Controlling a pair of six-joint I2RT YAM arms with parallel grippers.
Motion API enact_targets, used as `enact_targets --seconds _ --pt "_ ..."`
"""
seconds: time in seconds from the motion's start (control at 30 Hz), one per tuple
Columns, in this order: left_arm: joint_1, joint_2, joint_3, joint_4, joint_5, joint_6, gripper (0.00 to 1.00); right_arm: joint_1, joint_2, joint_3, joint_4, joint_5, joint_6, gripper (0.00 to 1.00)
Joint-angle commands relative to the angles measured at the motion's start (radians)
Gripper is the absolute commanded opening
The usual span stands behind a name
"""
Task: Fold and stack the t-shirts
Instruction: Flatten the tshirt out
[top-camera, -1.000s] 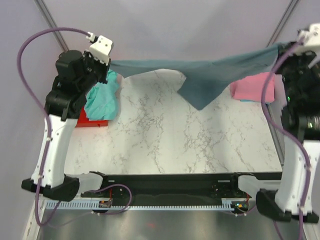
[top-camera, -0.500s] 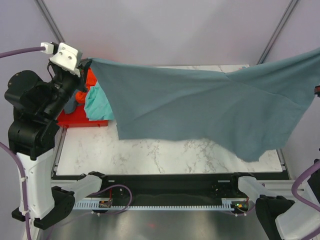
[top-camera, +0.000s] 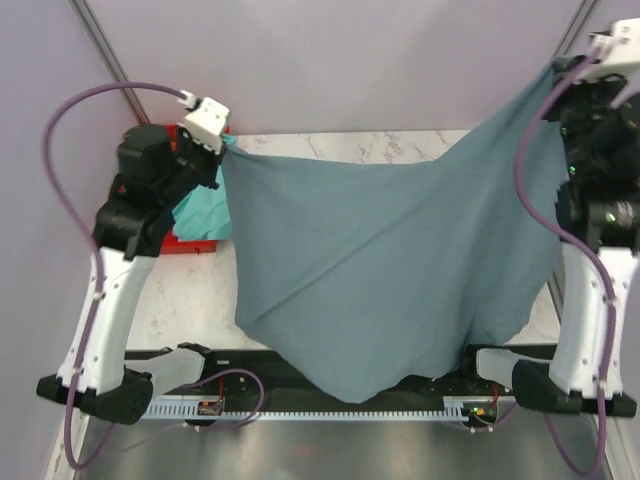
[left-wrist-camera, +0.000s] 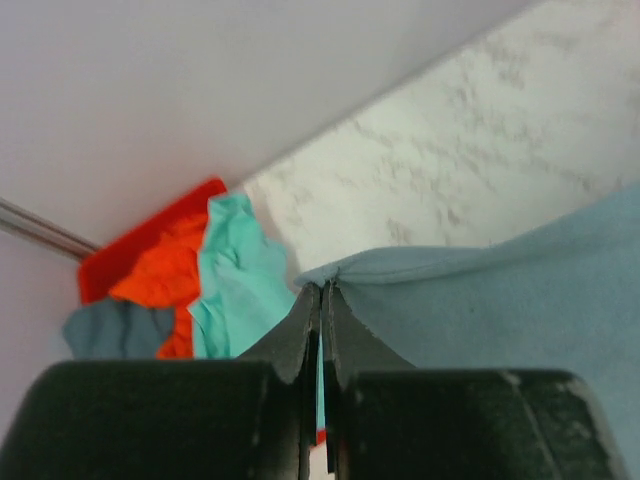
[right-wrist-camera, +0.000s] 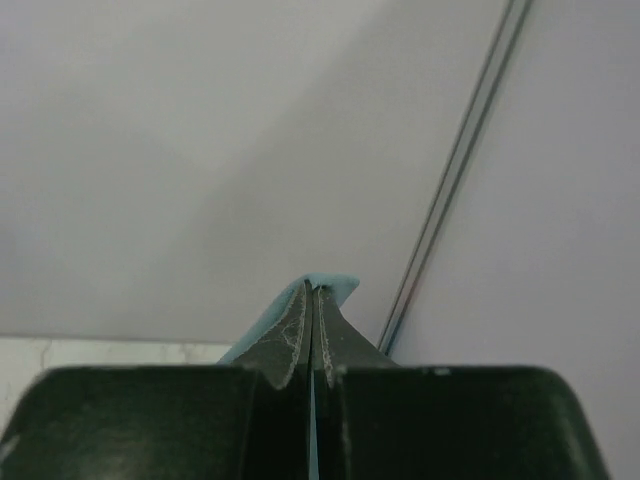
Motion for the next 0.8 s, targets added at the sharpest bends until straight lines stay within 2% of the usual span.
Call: enact_targets --seconds 0.0,0.1,0.17,0.23,0.3,0.33,0.43,0.5,0.53,0.63,0.77 --pt "0.007 0.101 -0.131 0.096 -0.027 0.039 0.02 -0.003 0.13 -0.101 0.106 -0.077 0.049 0.0" --pt "0.012 0.253 -0.151 0.16 -0.059 0.051 0.02 0.003 0.288 -0.105 0.136 -0.124 0.055 0.0" --pt "0.018 0.342 -0.111 0.199 -0.094 0.056 0.02 0.014 0.44 -0.077 0.147 -0.128 0.047 0.0" --pt "0.037 0.507 -0.055 0.217 -0.131 0.059 0.02 0.037 0.552 0.007 0.153 -0.127 0.029 0.0" --pt "0.05 0.63 0.076 0.228 -0.189 0.044 0.02 0.063 0.73 0.146 0.147 -0.127 0.0 0.0" --pt "0.067 0.747 0.131 0.227 -0.203 0.038 0.02 0.068 0.852 0.205 0.141 -0.116 -0.012 0.0" --pt "0.084 0.939 0.38 0.233 -0.26 0.036 0.02 0.12 1.075 0.446 0.115 -0.087 -0.069 0.0" --pt "0.092 1.021 0.473 0.237 -0.29 0.036 0.02 0.138 1.155 0.577 0.126 -0.039 -0.092 0.0" --pt "0.092 1.087 0.545 0.234 -0.295 0.041 0.02 0.14 1.199 0.593 0.139 -0.03 -0.091 0.0" --pt "0.092 1.157 0.614 0.236 -0.315 0.053 0.02 0.146 1.209 0.525 0.225 -0.009 -0.088 0.0" --pt "0.092 1.195 0.595 0.239 -0.298 0.032 0.02 0.154 1.214 0.44 0.255 0.019 -0.08 0.0"
